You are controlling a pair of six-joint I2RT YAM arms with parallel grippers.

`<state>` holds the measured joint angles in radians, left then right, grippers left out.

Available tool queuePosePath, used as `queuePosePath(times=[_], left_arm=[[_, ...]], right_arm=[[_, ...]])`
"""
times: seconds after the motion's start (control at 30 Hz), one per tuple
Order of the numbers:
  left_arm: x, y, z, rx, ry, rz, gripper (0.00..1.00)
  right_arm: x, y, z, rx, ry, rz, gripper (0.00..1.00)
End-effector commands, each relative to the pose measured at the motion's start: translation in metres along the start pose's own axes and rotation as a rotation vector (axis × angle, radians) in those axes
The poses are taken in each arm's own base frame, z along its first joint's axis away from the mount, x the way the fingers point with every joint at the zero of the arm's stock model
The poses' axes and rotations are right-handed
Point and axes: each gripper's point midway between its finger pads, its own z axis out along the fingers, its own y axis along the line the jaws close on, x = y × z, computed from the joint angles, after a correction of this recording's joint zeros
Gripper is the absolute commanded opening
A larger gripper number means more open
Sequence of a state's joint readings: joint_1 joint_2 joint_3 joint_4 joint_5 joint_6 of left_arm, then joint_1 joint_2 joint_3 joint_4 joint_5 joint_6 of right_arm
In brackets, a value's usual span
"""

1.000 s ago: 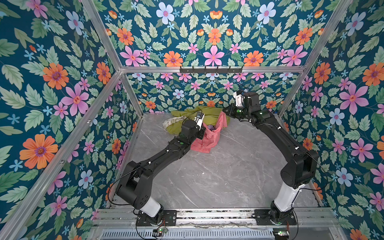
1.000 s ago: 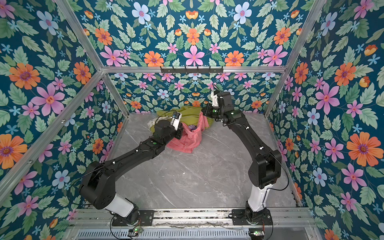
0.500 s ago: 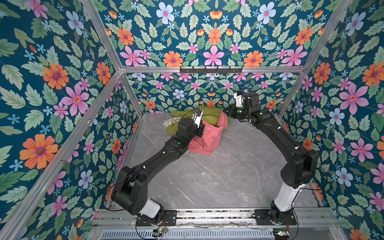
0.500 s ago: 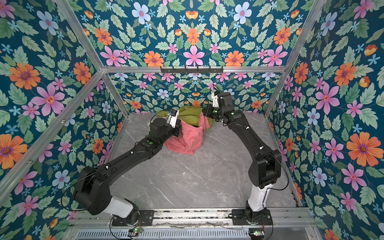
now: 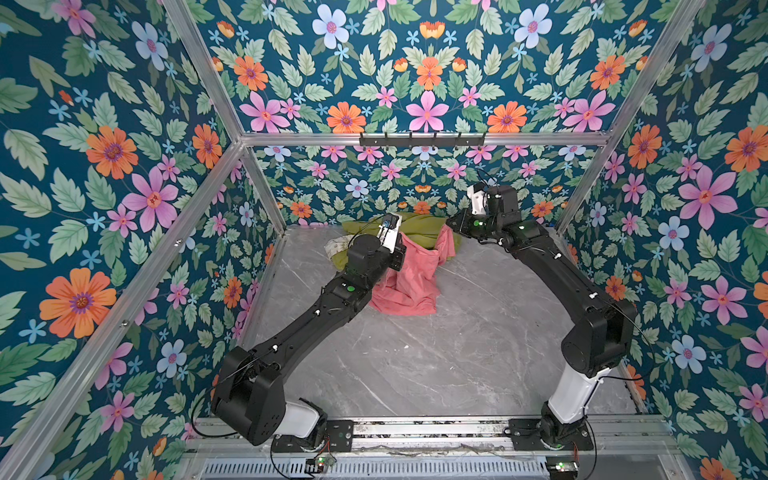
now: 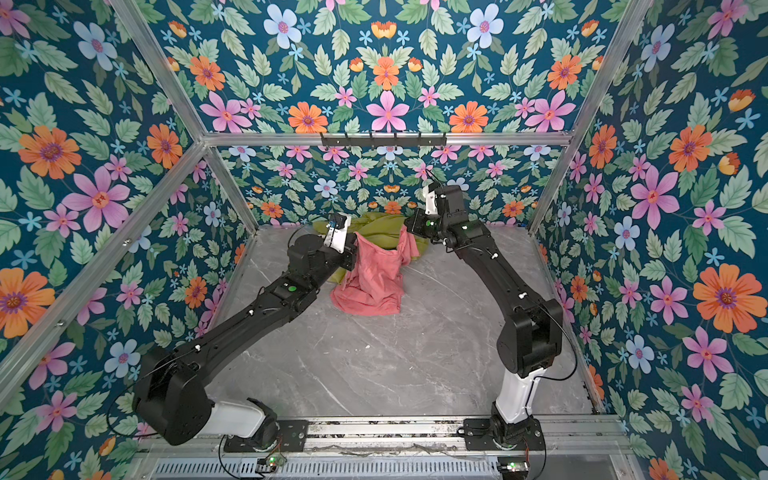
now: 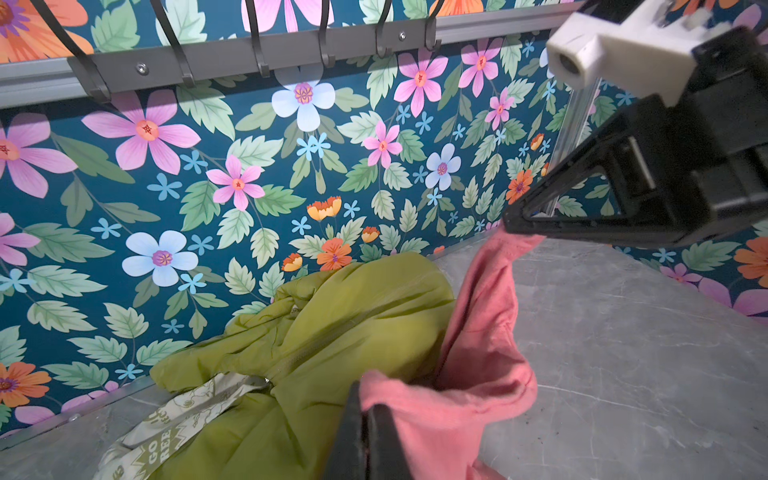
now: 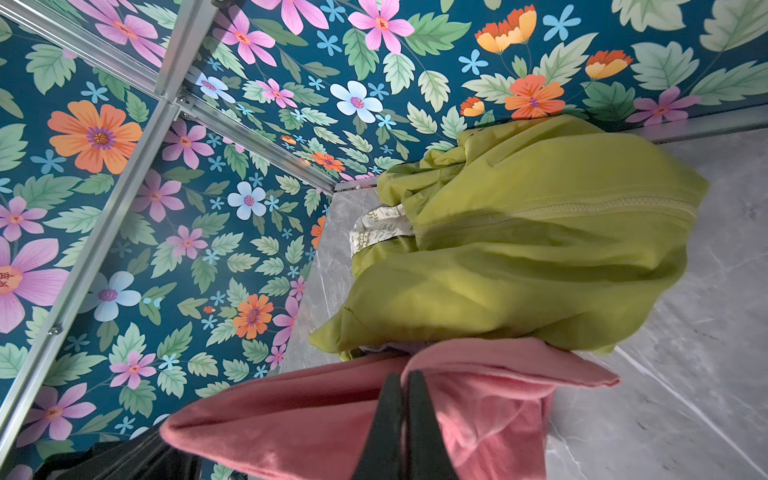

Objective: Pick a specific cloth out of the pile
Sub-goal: 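Raise the pink cloth with both grippers, spreading it apart above the jacket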

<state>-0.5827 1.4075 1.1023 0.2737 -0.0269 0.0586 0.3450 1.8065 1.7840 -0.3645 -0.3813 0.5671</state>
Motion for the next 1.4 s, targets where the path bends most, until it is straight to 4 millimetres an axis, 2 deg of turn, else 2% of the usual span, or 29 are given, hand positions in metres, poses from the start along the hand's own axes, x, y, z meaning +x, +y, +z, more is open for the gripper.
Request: queuePosePath(times=[0.0, 0.23, 0.5, 0.77, 1.3, 1.33, 1.37], left_arm=[[-0.026, 0.005, -0.006, -0.022, -0.083, 0.0, 0.0], [-0.037, 0.006, -0.012, -0.023, -0.111, -0.002, 0.0], [-0.061, 0.001, -0.02, 0.017, -0.165, -0.024, 0.0], [-0.072, 0.001, -0.028, 0.024, -0.187, -0.037, 0.0], [-0.074, 0.002, -0.035, 0.024, -0.196, -0.053, 0.0], [-0.074, 0.002, -0.035, 0.025, -0.197, -0.056, 0.0], [-0.073, 0.002, -0.035, 0.024, -0.198, -0.058, 0.0]], right_arm=[[-0.007, 0.006, -0.001, -0.019, -0.027, -0.009, 0.0], [-0.009, 0.01, -0.007, -0.027, -0.038, -0.012, 0.0], [-0.015, 0.021, -0.018, -0.045, -0.059, -0.021, 0.0], [-0.017, 0.026, -0.026, -0.054, -0.072, -0.027, 0.0], [-0.018, 0.037, -0.046, -0.068, -0.11, -0.042, 0.0], [-0.022, 0.045, -0.058, -0.081, -0.134, -0.056, 0.0], [-0.024, 0.048, -0.061, -0.086, -0.143, -0.066, 0.0]])
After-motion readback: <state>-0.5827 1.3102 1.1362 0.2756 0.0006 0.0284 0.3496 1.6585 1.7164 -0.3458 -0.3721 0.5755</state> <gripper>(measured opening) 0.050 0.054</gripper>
